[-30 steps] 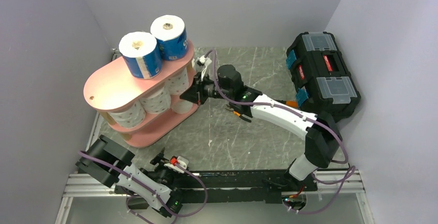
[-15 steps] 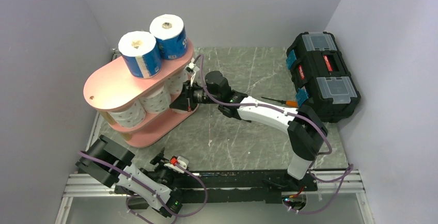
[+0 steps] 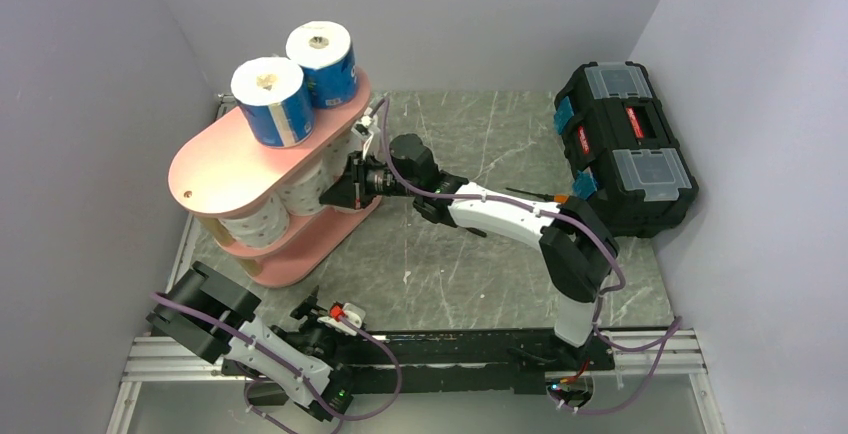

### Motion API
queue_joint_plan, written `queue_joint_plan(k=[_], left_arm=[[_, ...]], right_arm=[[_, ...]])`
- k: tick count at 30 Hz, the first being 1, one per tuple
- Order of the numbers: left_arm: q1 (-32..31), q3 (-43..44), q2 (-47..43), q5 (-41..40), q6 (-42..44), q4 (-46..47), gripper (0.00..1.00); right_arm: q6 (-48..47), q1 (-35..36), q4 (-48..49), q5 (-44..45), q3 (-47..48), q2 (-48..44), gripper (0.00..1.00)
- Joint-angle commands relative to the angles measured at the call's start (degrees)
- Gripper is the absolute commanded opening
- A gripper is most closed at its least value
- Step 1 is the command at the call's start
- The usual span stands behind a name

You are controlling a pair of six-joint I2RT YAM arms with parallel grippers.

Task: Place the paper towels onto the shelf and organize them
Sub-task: Adjust the paper towel on the shelf.

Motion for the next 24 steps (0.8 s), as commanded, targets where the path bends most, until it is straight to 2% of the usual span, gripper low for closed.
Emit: queue_joint_plan(k=[1,16,24], left_arm=[[0.1,0.1,0.2,-1.2,-30.7,0.1,0.79],[-0.1,-0.1,0.3,-1.4,-30.8,0.3,0.79],[0.0,0.0,0.2,-1.5,-30.8,0.1,0.79]], right_arm=[[1.5,0.4,3.8,-0.6,3.8,1.2,0.00],[2.8,0.3,3.3,-1.0,6.8,4.5,0.00],[1.1,0.1,2.5,-0.8,4.3,0.3,0.00]])
